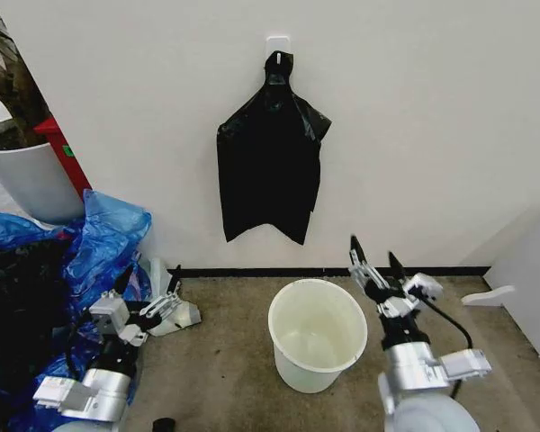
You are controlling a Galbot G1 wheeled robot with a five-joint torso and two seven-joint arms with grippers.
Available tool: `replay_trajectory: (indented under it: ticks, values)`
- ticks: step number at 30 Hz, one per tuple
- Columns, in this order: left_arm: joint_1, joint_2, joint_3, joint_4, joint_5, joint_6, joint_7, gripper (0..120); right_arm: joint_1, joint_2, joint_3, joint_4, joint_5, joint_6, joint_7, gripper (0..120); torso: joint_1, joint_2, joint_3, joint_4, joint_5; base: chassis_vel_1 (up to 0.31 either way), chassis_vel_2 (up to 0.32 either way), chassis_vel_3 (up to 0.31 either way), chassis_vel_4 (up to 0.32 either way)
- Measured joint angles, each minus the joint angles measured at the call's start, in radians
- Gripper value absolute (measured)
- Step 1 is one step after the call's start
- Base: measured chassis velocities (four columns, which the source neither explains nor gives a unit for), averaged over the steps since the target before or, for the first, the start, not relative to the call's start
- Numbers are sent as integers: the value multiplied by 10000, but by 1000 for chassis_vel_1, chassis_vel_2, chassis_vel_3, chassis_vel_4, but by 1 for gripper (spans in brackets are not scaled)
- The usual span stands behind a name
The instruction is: Place the garbage bag over the trash bin.
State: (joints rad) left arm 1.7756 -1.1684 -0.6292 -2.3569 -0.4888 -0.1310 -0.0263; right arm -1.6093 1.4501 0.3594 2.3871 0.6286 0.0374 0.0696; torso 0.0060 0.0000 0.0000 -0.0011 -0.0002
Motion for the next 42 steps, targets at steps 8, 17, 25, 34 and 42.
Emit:
replay_trajectory:
  ticks: [8,17,25,34,42]
  values:
    - [-171,377,-155,115,-294,84,-128,100,2570,-2235,-2014,-1815,2718,-86,-40,100,0,0,1,7,3,0,0,0,0]
    - [66,144,-360,-353,-82,200,-233,100,6313,-2165,-3466,-3158,5720,-377,1087,100,1,-1,1,8,2,0,0,0,0]
    - [16,-163,-308,-411,158,308,-333,100,9323,-448,-3480,-4373,7561,-396,3355,100,1,-1,1,9,-1,0,0,0,0]
    - [76,-229,-301,-594,191,305,-343,100,10397,1056,-3008,-5611,7147,-128,4161,100,1,-1,0,7,-1,0,0,0,0]
    - [108,-243,-290,-655,330,210,-326,100,10978,1629,-2563,-6771,6349,361,4507,100,1,-1,1,7,2,0,0,0,0]
